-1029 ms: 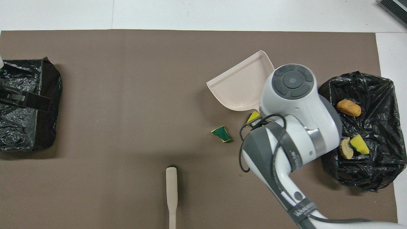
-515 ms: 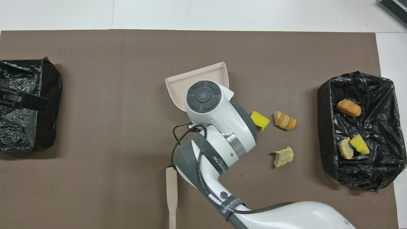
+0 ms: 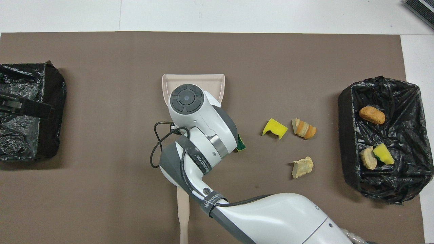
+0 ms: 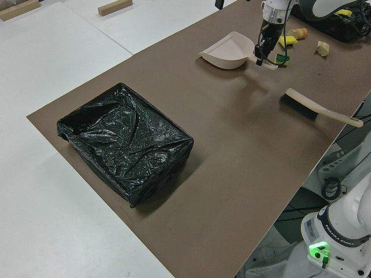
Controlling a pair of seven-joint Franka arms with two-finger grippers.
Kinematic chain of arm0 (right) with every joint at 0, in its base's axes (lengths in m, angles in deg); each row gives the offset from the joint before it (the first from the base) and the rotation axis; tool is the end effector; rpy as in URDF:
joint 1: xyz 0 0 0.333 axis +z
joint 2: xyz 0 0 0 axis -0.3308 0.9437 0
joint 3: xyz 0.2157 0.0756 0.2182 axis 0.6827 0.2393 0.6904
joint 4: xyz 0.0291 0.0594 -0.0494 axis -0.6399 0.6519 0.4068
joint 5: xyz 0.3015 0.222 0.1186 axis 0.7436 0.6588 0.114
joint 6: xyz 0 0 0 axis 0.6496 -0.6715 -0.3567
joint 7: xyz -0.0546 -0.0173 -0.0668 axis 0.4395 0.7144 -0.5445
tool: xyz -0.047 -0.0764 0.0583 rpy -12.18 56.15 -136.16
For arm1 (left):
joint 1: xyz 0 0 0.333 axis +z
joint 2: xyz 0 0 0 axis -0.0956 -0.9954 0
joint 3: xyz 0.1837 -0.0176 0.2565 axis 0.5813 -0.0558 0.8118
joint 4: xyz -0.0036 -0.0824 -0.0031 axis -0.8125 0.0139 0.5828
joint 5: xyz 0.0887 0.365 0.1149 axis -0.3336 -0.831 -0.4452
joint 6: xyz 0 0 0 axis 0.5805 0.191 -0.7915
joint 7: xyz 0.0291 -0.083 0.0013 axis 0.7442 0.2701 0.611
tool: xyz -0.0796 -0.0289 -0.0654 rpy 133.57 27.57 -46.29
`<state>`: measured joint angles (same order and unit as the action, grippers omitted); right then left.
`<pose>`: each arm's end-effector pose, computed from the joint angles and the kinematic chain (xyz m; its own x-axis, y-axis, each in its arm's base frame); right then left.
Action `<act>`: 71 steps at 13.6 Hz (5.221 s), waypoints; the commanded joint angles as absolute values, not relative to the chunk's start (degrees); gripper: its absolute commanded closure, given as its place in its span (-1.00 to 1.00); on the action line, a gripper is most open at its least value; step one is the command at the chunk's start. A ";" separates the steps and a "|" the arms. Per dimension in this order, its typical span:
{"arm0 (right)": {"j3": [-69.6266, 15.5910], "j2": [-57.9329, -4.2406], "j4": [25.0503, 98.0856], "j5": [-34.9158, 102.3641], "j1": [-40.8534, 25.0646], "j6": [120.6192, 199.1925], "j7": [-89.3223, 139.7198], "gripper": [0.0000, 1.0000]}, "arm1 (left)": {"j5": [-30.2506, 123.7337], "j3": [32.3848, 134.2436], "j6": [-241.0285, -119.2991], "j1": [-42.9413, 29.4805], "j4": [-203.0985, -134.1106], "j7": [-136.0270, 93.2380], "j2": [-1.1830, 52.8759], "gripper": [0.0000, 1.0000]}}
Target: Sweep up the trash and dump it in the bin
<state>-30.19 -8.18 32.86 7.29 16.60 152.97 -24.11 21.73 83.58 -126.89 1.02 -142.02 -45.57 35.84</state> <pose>0.5629 0.4631 0.3472 0.9924 -0.0599 -0.1076 -0.0658 -0.9965 -0.0519 0.5402 -0.0688 0.6780 0.9604 -0.2751 0.0440 -0.2752 -0.9614 -0.0031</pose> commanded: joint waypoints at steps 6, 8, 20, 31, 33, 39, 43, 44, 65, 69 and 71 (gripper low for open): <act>-30.09 -8.72 33.92 9.99 15.92 153.05 -21.14 1.00 | 22.31 83.71 -130.63 0.04 -144.31 -46.42 36.87 -1.00; -30.00 -8.81 34.02 9.99 16.19 152.88 -20.42 1.00 | 22.39 83.62 -130.99 -0.05 -144.83 -46.50 36.70 -1.00; -30.18 -17.76 34.02 9.11 7.42 147.27 -12.27 -1.00 | 26.43 76.16 -142.30 -5.24 -162.22 -36.70 38.63 -1.00; -30.61 -30.26 44.48 4.92 -13.68 138.98 15.68 -1.00 | 25.65 64.46 -163.68 -8.22 -167.25 -18.29 24.84 -1.00; -30.35 -30.34 42.99 1.30 -16.93 140.13 20.87 -1.00 | 25.38 64.46 -166.39 -8.92 -167.42 -18.12 22.82 -1.00; -30.35 -36.49 41.40 2.34 -19.32 137.42 21.50 -1.00 | 25.38 64.46 -168.42 -9.72 -169.62 -18.12 22.29 -1.00; -30.53 -37.20 42.18 1.91 -19.58 135.91 21.07 -1.00 | 25.38 64.54 -171.42 -8.93 -170.32 -18.20 20.70 -1.00; -30.44 -37.63 43.23 1.90 -19.58 136.17 21.07 -1.00 | 25.38 64.63 -171.51 -8.67 -171.46 -18.20 20.88 -0.98; -30.09 -45.72 66.77 6.83 -5.29 145.73 12.14 -1.00 | 15.28 72.36 -160.87 2.06 -164.70 -79.05 24.83 1.00; -30.09 -45.90 70.92 10.50 4.03 150.14 1.33 -1.00 | 15.36 77.10 -161.31 2.84 -161.28 -99.37 22.99 1.00; -30.09 -45.64 72.24 10.87 9.92 151.72 -8.68 -1.00 | 15.54 77.38 -161.22 4.25 -161.36 -105.98 22.99 1.00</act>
